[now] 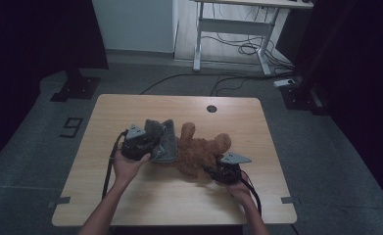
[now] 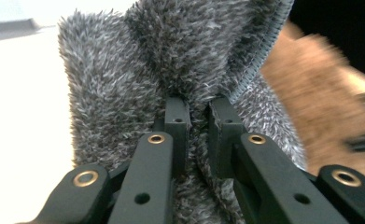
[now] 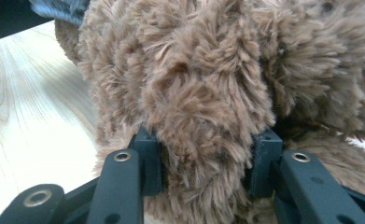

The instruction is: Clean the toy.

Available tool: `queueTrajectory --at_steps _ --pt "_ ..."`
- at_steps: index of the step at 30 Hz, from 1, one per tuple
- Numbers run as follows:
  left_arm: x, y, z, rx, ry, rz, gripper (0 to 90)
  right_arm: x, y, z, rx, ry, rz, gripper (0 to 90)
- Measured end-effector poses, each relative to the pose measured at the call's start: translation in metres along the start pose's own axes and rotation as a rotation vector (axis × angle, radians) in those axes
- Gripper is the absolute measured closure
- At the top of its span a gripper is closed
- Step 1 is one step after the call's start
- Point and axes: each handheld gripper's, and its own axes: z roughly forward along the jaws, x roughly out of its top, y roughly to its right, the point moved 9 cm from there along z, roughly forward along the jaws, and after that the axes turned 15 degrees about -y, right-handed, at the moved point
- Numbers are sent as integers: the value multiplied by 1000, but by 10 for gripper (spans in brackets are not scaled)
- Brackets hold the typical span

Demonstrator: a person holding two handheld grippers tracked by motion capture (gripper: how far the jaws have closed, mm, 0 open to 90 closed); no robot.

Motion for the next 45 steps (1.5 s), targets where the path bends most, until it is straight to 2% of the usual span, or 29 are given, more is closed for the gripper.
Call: queueTrajectory --at_steps 3,5,6,9,11,14,15,16,17,18,20,22,27,31,32,35,36,41,44,45 --pt "24 33 5 -47 29 61 797 0 0 0 1 3 4 577" --pt "42 58 15 -78 32 94 797 0 -1 0 -2 1 2 576" --pt "47 65 20 -85 26 104 796 0 -1 0 -5 1 1 576" --pt "66 91 47 -103 -13 134 796 0 -2 0 -13 2 -4 576" --pt "72 106 70 -116 -65 143 795 0 -2 0 -18 2 -7 576" --pt "76 122 104 -157 -131 108 795 0 -1 0 -17 9 -10 576" --pt "76 125 114 -151 -152 109 795 0 -2 0 -19 7 -10 576" --pt "73 126 123 -123 -181 126 795 0 -2 0 -19 5 -12 576" --pt "71 126 131 -91 -202 143 794 0 -2 0 -22 3 -15 576" --pt "68 124 135 -78 -211 148 794 0 -2 0 -26 1 -18 576" --pt "66 119 137 -79 -205 129 795 -1 -2 0 -33 1 -21 576" --pt "65 114 131 -76 -201 121 794 0 -2 0 -34 3 -25 575" --pt "56 95 108 1 -188 147 793 0 -2 0 -37 5 -24 574" --pt "44 70 88 59 -182 148 793 0 -1 1 -35 9 -18 573" --pt "40 63 84 66 -183 145 793 0 -1 1 -35 7 -15 573" --pt "29 49 71 27 -166 119 793 1 -1 1 -41 16 -11 572" --pt "26 46 67 25 -159 122 793 2 -2 1 -46 20 -16 572" --pt "24 36 47 52 -125 128 794 2 -2 2 -45 18 -15 573" --pt "24 22 34 76 -112 103 795 2 -1 2 -43 19 -10 573" --pt "23 12 29 106 -113 97 796 2 -1 2 -40 21 -7 573"
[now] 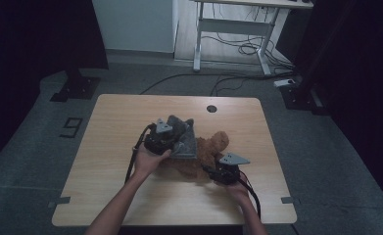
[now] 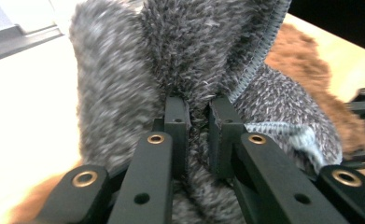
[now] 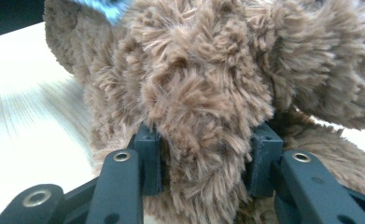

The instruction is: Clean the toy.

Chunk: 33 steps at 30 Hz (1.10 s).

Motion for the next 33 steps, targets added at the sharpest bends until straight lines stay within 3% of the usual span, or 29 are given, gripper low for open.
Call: queueTrajectory --at_steps 2,5,11,16,20,25,29,33 --pt "-9 -19 -3 55 -30 -21 797 -1 1 0 3 -2 2 573" --pt "-27 -38 0 3 -48 -86 796 -1 1 0 10 -2 1 573" --pt "-54 -69 2 63 -86 -145 797 -1 1 0 8 -2 3 573" --pt "-74 -80 7 -7 -102 -220 796 -1 2 0 8 -3 7 574" --pt "-60 -77 -3 7 -66 -203 796 1 5 3 -26 8 14 585" --pt "-19 -63 -12 0 -11 -157 794 10 13 11 -100 29 10 594" --pt "11 -49 3 -8 -23 -119 792 18 21 18 -130 32 15 595" --pt "20 -49 30 -26 -74 -133 791 21 26 20 -115 33 23 594"
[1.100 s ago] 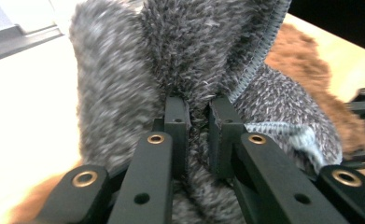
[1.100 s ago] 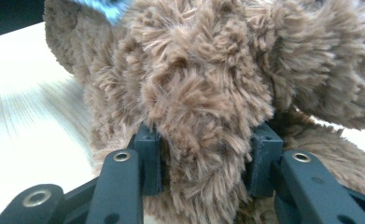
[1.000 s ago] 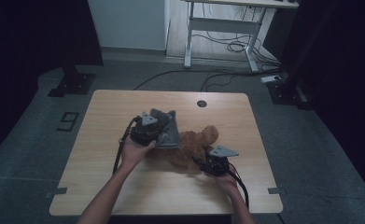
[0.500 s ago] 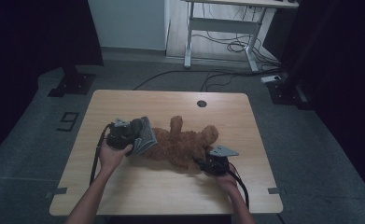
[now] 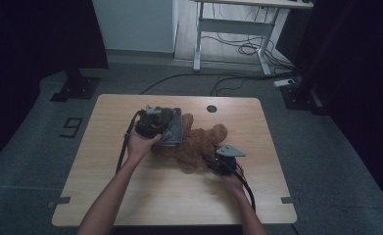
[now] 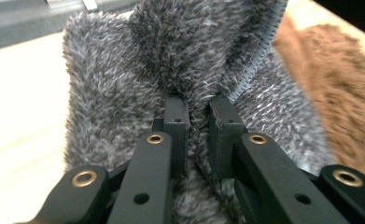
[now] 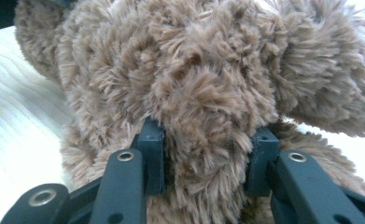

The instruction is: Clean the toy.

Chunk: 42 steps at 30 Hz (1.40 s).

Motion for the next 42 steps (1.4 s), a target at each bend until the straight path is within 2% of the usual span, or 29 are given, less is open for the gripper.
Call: queueTrajectory --at_steps 3,8,11,15,21,25,32,38,42 --pt "-2 1 8 -17 -9 -3 792 0 1 -1 10 2 3 592" --pt "-13 3 7 -36 -10 -1 795 -1 -1 -1 18 -3 8 553" --pt "-23 8 5 -27 0 20 798 -2 -2 -3 23 -12 10 525" --pt "-39 15 4 6 23 67 803 -5 -3 -6 51 -28 25 464" --pt "-55 19 -2 -24 53 63 807 -9 -8 -9 80 -54 17 451" --pt "-68 24 -6 -34 58 77 807 -14 -12 -14 96 -72 2 427" --pt "-90 28 -13 -72 78 71 807 -24 -20 -24 149 -110 -4 371" --pt "-98 31 -14 -94 93 66 806 -22 -18 -48 193 -69 12 351" --pt "-102 33 -14 -97 94 68 807 -16 -15 -51 197 -36 36 341"
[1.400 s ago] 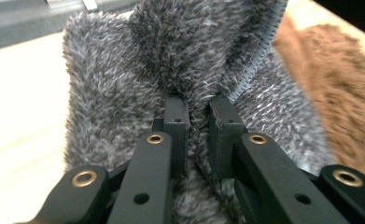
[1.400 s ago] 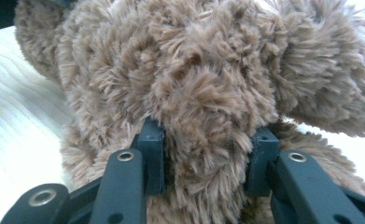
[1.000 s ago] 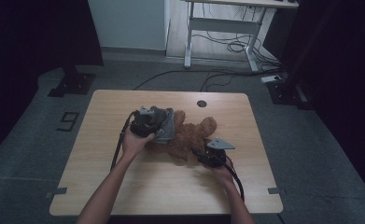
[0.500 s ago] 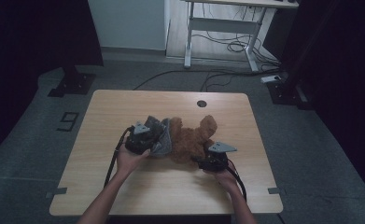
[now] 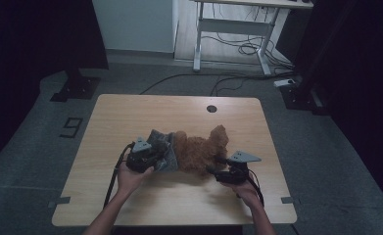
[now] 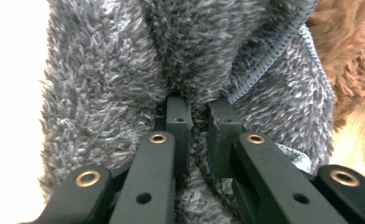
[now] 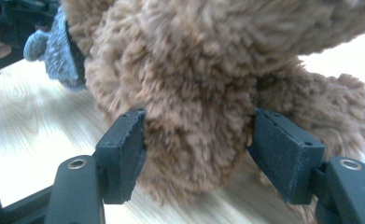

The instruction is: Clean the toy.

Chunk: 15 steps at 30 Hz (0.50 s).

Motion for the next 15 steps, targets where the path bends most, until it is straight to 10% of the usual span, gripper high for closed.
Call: queueTrajectory --at_steps 10,15 --pt "-15 8 -1 -27 3 9 805 -3 -10 18 64 -35 -29 334" --pt "-20 9 -3 -62 4 1 802 -11 -13 23 11 -64 -67 471"
